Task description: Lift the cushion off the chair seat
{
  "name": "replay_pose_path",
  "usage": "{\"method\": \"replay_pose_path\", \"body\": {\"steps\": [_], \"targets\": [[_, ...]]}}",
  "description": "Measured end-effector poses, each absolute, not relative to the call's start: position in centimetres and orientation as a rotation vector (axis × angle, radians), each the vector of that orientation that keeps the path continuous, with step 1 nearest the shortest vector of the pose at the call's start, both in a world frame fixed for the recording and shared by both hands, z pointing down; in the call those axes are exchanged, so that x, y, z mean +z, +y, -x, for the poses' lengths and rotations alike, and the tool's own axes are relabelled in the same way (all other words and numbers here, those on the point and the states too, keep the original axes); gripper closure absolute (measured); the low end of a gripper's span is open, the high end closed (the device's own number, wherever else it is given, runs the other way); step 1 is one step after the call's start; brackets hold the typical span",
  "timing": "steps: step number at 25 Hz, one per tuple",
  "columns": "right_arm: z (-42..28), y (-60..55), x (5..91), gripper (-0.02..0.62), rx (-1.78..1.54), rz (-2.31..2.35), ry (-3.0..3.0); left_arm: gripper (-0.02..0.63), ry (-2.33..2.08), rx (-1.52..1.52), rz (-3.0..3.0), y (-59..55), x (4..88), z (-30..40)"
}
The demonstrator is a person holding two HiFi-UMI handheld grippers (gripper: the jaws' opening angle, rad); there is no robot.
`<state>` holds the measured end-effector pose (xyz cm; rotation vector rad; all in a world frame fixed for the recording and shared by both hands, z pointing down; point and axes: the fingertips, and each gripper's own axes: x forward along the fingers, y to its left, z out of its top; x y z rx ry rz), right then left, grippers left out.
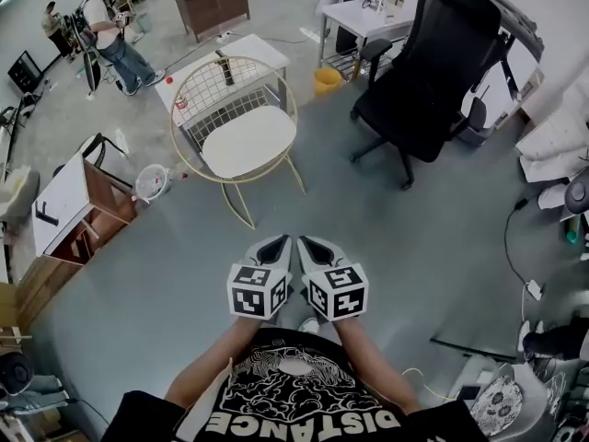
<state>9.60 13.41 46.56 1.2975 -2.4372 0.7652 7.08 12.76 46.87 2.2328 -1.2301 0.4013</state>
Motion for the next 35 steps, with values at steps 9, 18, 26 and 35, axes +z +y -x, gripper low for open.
{"method": "replay_pose_path", "body": {"steps": [9,18,26,35], "targets": [[-6.6,8.0,46.5,0.595,0.757,-1.332,-2.390,0.614,-1.165,0.373,-2.239,6.4,46.8,-4.4],[-3.4,2.5,45.8,0.595,0.723,-1.359,-2.357,0.614,-1.136,0.329,-2.249,0.8,46.2,-1.1],[0.5,-0.1,45.8,0.595,0.694,-1.349,-2.334,0.614,-1.132,0.284,-2.242,-2.1,46.2,2.9],[2.3,-3.0,46.1,0.595,0.690,-1.332,-2.350,0.614,-1.158,0.271,-2.233,-4.6,46.6,5.1]]}}
